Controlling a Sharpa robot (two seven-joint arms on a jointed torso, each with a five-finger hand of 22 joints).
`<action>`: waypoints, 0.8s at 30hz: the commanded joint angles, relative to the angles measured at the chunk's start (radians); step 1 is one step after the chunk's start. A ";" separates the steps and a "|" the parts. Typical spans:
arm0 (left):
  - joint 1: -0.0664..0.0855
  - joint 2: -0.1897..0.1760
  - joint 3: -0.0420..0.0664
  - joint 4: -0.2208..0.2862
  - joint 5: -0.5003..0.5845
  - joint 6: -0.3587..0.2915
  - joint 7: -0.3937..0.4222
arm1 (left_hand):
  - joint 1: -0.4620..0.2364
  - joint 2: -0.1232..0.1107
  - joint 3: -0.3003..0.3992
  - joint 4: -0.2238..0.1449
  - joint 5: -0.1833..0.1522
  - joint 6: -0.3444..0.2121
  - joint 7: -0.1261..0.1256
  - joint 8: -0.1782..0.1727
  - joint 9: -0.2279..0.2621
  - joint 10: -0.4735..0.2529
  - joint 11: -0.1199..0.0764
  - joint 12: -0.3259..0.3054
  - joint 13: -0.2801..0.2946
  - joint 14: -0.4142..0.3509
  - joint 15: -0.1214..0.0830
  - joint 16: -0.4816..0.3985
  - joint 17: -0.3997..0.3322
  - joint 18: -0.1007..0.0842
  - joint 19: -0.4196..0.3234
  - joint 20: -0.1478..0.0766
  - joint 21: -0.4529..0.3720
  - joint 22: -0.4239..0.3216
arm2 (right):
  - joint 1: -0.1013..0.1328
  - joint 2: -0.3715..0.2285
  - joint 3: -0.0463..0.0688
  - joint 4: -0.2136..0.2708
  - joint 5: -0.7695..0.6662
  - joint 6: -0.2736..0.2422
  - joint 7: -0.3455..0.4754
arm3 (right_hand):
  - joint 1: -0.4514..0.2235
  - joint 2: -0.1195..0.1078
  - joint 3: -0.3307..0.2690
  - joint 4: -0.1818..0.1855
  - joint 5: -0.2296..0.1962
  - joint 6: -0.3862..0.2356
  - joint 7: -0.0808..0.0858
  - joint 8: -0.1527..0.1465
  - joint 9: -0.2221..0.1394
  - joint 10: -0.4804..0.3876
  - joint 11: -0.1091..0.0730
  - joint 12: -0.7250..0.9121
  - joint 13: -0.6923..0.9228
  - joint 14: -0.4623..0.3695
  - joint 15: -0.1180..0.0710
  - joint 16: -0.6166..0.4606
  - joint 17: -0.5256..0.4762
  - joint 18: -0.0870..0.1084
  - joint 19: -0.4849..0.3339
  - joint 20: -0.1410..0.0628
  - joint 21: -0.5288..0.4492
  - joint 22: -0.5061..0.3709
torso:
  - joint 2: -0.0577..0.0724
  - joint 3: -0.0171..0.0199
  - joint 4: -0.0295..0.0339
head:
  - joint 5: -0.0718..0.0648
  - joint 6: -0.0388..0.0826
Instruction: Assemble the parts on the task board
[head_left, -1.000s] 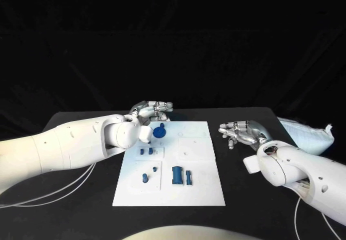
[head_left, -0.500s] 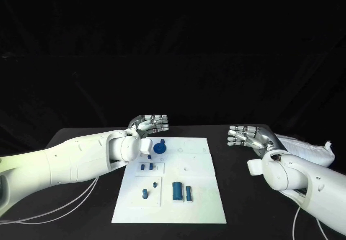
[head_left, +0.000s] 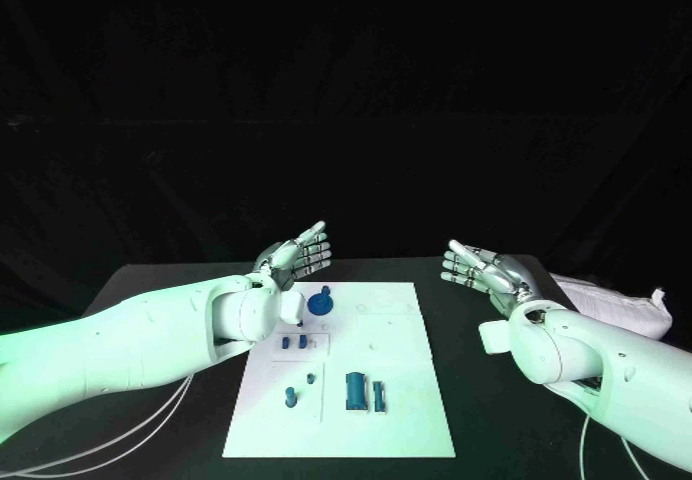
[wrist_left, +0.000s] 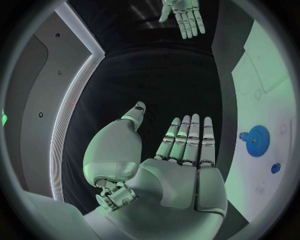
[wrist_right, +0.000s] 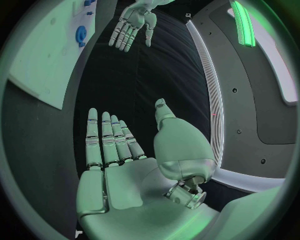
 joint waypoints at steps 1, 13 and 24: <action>-0.007 -0.001 0.008 0.053 -0.073 -0.152 0.062 | -0.269 0.041 -0.070 -0.006 -0.017 -0.194 -0.034 -0.019 -0.009 -0.211 -0.086 -0.014 -0.009 -0.192 -0.052 -0.041 -0.085 -0.037 -0.157 -0.048 -0.012 -0.096 | 0.026 -0.012 -0.030 0.060 0.118 -0.148 0.102 | -0.284 -0.009 0.001 -0.005 -0.044 -0.183 -0.037 -0.013 -0.065 -0.208 -0.074 -0.011 -0.031 -0.216 -0.021 -0.014 -0.038 -0.039 -0.194 -0.038 -0.054 -0.066 | 0.003 0.0059 0.0665 | -0.046 0.026; -0.030 -0.005 0.033 0.201 -0.172 -0.382 0.137 | -0.500 0.041 -0.130 -0.006 -0.017 -0.362 -0.106 -0.019 -0.009 -0.391 -0.086 -0.014 -0.009 -0.357 -0.052 -0.129 -0.085 -0.124 -0.291 -0.152 -0.012 -0.178 | 0.093 -0.048 -0.126 0.203 0.268 -0.338 0.215 | -0.527 -0.009 0.001 -0.005 -0.044 -0.340 -0.115 -0.013 -0.065 -0.387 -0.074 -0.011 -0.031 -0.402 -0.021 -0.014 -0.119 -0.131 -0.360 -0.121 -0.169 -0.124 | 0.006 0.0138 0.1592 | -0.121 0.070; -0.030 -0.005 0.034 0.204 -0.174 -0.387 0.139 | -0.624 0.041 -0.221 -0.006 -0.017 -0.451 -0.106 -0.019 -0.009 -0.489 -0.086 -0.014 -0.009 -0.445 -0.052 -0.129 -0.085 -0.124 -0.363 -0.152 -0.012 -0.222 | 0.093 -0.048 -0.126 0.203 0.268 -0.338 0.215 | -0.658 -0.009 0.001 -0.005 -0.044 -0.425 -0.115 -0.013 -0.065 -0.484 -0.074 -0.011 -0.031 -0.502 -0.021 -0.014 -0.119 -0.131 -0.451 -0.121 -0.169 -0.209 | 0.006 0.0138 0.1593 | -0.121 0.070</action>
